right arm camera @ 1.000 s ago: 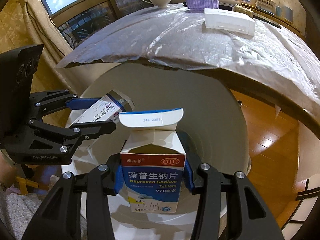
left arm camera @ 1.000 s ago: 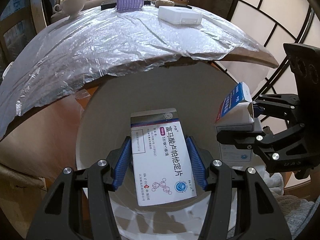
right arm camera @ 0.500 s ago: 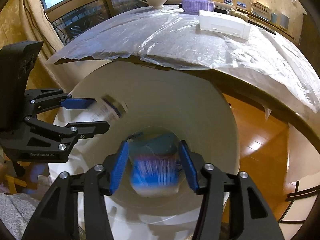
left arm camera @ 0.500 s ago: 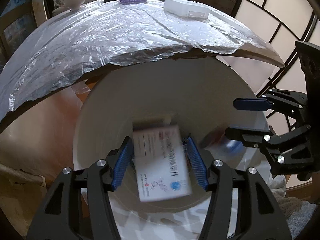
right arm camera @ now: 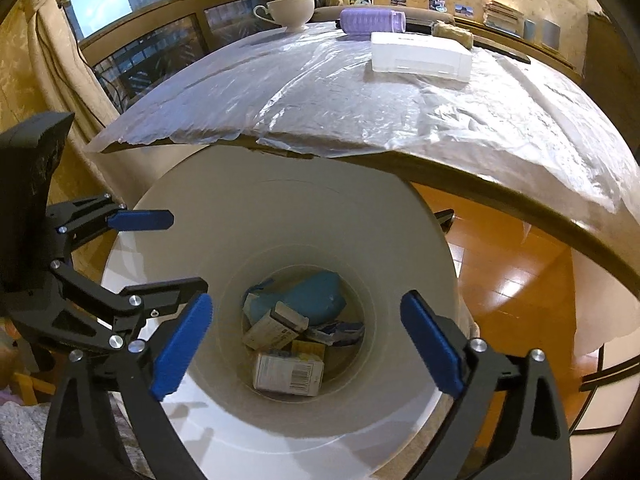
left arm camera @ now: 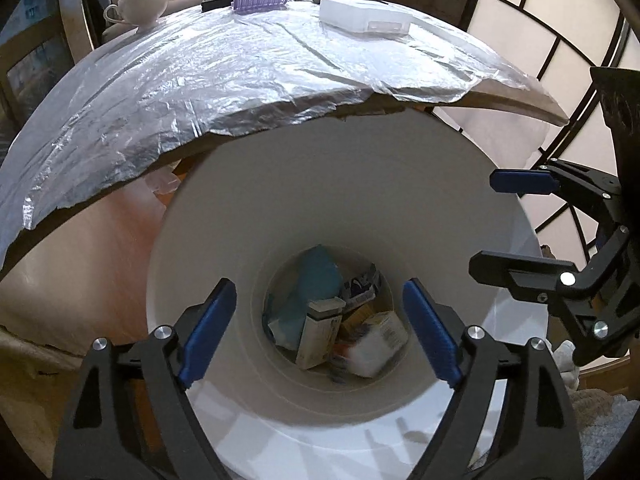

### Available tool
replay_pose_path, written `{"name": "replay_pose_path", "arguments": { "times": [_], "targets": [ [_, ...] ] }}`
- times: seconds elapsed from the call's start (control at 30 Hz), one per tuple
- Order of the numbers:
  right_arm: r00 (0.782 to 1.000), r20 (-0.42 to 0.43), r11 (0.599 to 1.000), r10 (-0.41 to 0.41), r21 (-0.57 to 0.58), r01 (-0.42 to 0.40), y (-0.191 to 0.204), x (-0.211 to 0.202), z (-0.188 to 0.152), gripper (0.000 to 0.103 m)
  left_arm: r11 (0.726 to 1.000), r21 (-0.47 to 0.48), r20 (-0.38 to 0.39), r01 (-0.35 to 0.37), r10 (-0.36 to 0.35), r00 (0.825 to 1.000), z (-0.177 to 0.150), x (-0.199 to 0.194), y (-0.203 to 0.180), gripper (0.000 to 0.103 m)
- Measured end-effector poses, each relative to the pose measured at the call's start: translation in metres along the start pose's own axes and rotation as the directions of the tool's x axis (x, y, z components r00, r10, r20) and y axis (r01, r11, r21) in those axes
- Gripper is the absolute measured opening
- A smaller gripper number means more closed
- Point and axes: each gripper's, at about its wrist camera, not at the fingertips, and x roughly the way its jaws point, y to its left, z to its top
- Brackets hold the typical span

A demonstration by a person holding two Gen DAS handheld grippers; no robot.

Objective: Collect trash
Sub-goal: 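Open both tools to drop the medicine boxes into the bin, then grasp the purple hair roller with the left tool while the right tool grasps the white plastic case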

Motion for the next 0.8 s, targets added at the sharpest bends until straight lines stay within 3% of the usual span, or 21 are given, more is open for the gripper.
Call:
{"name": "replay_pose_path", "arguments": {
  "times": [0.13,0.27,0.33,0.43,0.63,0.8],
  "targets": [
    [0.999,0.039,1.0,-0.003,-0.002,0.003,0.001,-0.017,0.0,0.094,1.0,-0.014,0.014,0.015,-0.015,1.0,-0.002,-0.016,0.003,0.087],
    [0.985,0.162,0.998,-0.057,-0.025,0.062,-0.001,-0.054,0.014,0.099,0.999,-0.009,0.096,0.05,-0.049,0.994,0.008,-0.05,0.005,0.087],
    [0.969,0.223,0.993,-0.104,-0.023,0.112,-0.006,-0.069,0.027,0.099,0.999,0.005,0.166,0.05,-0.051,0.985,0.018,-0.072,0.006,0.099],
    [0.944,0.286,0.985,-0.166,0.009,0.171,-0.022,-0.083,0.051,0.099,1.0,0.009,0.287,0.016,-0.018,0.958,0.037,-0.098,0.013,0.101],
    [0.924,0.344,0.985,-0.169,0.079,0.151,-0.051,-0.09,0.096,0.099,0.999,-0.044,0.347,-0.011,0.026,0.938,0.083,-0.098,0.035,0.101],
    [0.93,0.308,0.979,-0.201,0.042,0.197,-0.05,-0.06,0.119,0.099,0.997,-0.07,0.345,-0.035,0.057,0.937,0.123,-0.08,0.049,0.101]
  ]
}}
